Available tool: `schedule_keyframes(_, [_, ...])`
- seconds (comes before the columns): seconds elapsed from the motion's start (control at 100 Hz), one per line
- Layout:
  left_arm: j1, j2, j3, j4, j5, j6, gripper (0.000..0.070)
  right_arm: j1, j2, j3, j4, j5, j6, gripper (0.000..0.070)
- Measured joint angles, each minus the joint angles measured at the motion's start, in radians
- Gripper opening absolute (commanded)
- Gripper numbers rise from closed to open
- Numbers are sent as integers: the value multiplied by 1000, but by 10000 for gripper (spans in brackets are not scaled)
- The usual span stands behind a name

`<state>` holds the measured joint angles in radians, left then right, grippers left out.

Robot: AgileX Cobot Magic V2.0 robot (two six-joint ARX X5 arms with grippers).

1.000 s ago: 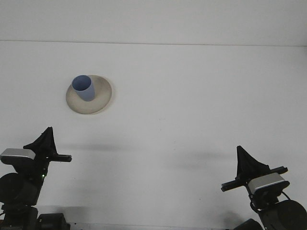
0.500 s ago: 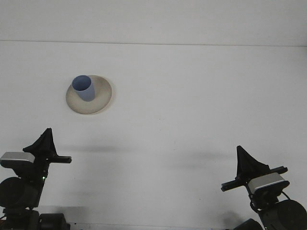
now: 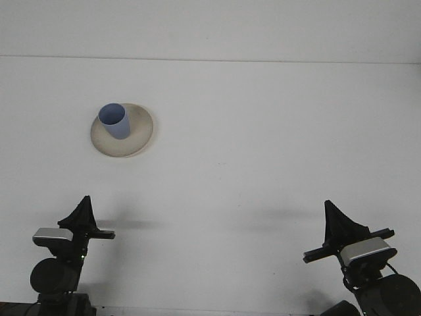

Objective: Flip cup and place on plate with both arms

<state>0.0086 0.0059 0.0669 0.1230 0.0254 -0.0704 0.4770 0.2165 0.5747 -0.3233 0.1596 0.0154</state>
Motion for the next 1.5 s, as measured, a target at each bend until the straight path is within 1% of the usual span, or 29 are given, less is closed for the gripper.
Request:
schedule_keyframes(0.16, [-5,1,-34,56,-1,-3,12,0,0,0,0,0,0,2])
schedule_keyframes(0.3, [-5,-2,-34,59,0,-26,13,0,0,0,0,0,0,2])
schedule_keyframes(0.92, [-5,-2,-34,59,-1,-30,12,0,0,0,-1,0,-1,2])
schedule_keyframes(1.08, [-5,-2,-34,58,-1,-30,13,-38,-15,-10,8,-1,-58,2])
schedule_keyframes(1.22, [-5,-2,-34,58,-1,-30,13,-188,-69,-123,88,-14,-116,2])
schedule_keyframes(1.33, [-5,-2,-34,58,-1,-33,13,-305,-129,-265,139,-98,-152,2])
schedule_keyframes(1.4, [-5,-2,-34,58,0,-33,12,-339,-173,-354,164,-138,-182,2])
schedule_keyframes(1.5, [-5,-2,-34,58,-1,-34,13,-354,-217,-460,198,-145,-219,2])
